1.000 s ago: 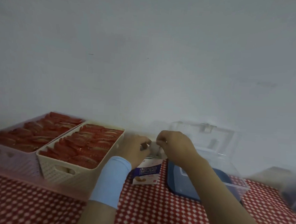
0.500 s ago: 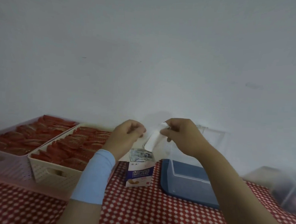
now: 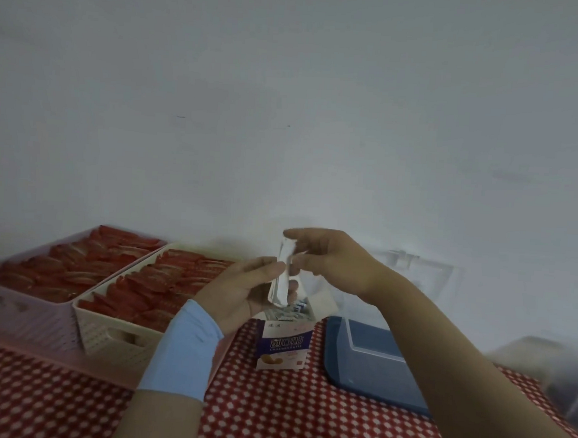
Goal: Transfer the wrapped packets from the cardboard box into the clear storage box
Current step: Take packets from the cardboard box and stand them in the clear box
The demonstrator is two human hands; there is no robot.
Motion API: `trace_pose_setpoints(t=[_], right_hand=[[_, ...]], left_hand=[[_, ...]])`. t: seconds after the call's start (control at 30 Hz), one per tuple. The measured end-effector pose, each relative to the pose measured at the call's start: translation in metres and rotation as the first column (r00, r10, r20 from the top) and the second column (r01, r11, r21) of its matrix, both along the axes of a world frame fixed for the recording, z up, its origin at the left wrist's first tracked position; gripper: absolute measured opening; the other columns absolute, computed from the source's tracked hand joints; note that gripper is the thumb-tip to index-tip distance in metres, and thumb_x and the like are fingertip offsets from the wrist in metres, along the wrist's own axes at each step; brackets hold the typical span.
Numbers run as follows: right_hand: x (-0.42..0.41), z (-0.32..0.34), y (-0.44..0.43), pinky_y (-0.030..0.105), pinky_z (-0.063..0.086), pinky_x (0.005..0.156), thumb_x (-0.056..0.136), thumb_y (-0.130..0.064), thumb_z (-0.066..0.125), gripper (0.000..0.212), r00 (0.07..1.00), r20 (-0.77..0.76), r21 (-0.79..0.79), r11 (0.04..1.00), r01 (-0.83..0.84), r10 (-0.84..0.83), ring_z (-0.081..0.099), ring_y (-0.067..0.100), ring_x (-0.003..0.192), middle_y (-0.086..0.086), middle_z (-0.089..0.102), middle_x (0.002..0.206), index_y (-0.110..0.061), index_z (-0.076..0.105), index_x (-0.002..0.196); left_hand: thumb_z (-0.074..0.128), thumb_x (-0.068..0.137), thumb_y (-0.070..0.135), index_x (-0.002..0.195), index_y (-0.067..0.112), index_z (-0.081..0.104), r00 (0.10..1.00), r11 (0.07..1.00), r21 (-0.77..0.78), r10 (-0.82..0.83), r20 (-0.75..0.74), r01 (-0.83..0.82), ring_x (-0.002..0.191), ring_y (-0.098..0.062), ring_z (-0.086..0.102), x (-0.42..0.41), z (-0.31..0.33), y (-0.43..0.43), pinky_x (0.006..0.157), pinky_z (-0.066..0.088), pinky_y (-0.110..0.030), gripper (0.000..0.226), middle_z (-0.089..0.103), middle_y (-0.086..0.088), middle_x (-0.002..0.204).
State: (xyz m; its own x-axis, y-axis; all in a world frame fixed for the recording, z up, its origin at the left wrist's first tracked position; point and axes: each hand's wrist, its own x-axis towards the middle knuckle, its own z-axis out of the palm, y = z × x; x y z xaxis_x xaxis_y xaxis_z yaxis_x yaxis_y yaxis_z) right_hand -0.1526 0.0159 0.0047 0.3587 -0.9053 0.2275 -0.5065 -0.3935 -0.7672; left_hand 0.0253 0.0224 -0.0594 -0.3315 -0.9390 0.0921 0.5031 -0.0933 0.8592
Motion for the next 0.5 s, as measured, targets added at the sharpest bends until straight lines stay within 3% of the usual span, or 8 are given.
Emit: trace_pose_setpoints(t=[0.07, 0.13, 0.23, 0.33, 0.5], right_hand=[[-0.002, 0.0, -0.009, 0.02, 0.047, 0.079, 0.095, -0.012, 0.064, 0.034, 0.984, -0.119, -0.132, 0.984, 0.119, -0.135, 0.062, 0.003, 0.089, -0.006, 0.069, 0.112, -0.022, 0.066, 0.127], [-0.006, -0.007, -0.014, 0.02, 0.048, 0.08, 0.095, -0.014, 0.064, 0.021, 0.906, -0.35, -0.225, 0.961, 0.163, -0.236, 0.061, 0.0, 0.084, -0.007, 0.071, 0.106, -0.023, 0.074, 0.111], [-0.006, -0.026, -0.017, 0.027, 0.055, 0.083, 0.089, -0.024, 0.07, 0.013, 0.719, -0.659, -0.161, 0.975, 0.151, -0.22, 0.065, 0.006, 0.089, -0.01, 0.074, 0.099, -0.025, 0.079, 0.098], [-0.001, -0.039, -0.017, 0.026, 0.055, 0.074, 0.084, -0.031, 0.073, 0.012, 0.658, -0.719, -0.164, 0.975, 0.152, -0.223, 0.064, 0.006, 0.085, -0.013, 0.073, 0.095, -0.028, 0.08, 0.094], [0.002, -0.047, -0.019, 0.025, 0.052, 0.073, 0.086, -0.033, 0.073, 0.01, 0.673, -0.698, -0.199, 0.969, 0.144, -0.243, 0.064, 0.008, 0.087, -0.012, 0.072, 0.095, -0.027, 0.079, 0.091]], left_hand=[[0.069, 0.081, 0.012, 0.101, -0.005, 0.065, 0.994, 0.994, 0.001, 0.112, 0.013, -0.112, 0.076, -0.026, 0.073, 0.007, 0.001, -0.005, 0.072, 0.063, -0.037, 0.027, 0.073, -0.015, 0.095], [0.067, 0.088, 0.007, 0.096, -0.002, 0.062, 0.976, 0.978, -0.021, 0.208, 0.062, -0.207, 0.078, -0.028, 0.074, 0.011, 0.001, -0.008, 0.072, 0.063, -0.037, 0.013, 0.073, -0.015, 0.096], [0.069, 0.088, 0.005, 0.085, 0.004, 0.061, 0.949, 0.954, -0.029, 0.299, 0.099, -0.297, 0.081, -0.033, 0.074, 0.014, 0.001, -0.01, 0.076, 0.063, -0.041, 0.009, 0.07, -0.016, 0.093], [0.071, 0.088, 0.004, 0.082, 0.006, 0.059, 0.939, 0.946, -0.019, 0.323, 0.119, -0.323, 0.083, -0.036, 0.075, 0.012, -0.002, -0.012, 0.078, 0.062, -0.043, 0.013, 0.067, -0.016, 0.088], [0.071, 0.089, 0.005, 0.082, 0.007, 0.058, 0.913, 0.93, -0.051, 0.367, 0.178, -0.363, 0.086, -0.036, 0.075, 0.01, -0.005, -0.015, 0.083, 0.061, -0.046, 0.015, 0.064, -0.015, 0.08]])
